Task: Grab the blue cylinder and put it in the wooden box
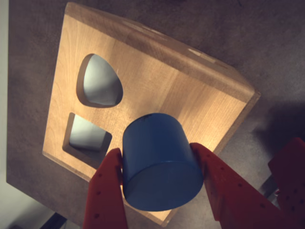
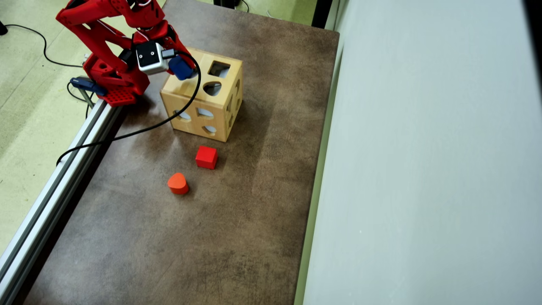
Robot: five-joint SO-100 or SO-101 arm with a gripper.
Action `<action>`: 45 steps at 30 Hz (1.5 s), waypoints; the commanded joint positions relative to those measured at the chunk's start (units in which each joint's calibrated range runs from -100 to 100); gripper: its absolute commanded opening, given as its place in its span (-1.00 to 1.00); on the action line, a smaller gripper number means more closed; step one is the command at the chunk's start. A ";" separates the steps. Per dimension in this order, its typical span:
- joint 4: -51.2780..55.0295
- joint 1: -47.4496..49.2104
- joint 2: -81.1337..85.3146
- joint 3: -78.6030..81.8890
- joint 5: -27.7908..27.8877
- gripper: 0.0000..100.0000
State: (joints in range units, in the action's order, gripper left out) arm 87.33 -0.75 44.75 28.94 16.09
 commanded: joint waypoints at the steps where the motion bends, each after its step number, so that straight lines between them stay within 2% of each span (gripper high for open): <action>1: 0.53 1.05 1.41 -0.41 -0.15 -0.97; 8: 2.94 2.91 1.16 -0.41 -0.15 -0.97; 22: 1.98 3.35 0.90 5.50 -0.15 -0.97; 37: 1.82 4.62 1.33 4.69 -0.20 -0.97; 45: -0.52 7.22 1.24 4.51 -3.22 -0.97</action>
State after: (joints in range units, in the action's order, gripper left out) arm 87.97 5.43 44.92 34.45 13.75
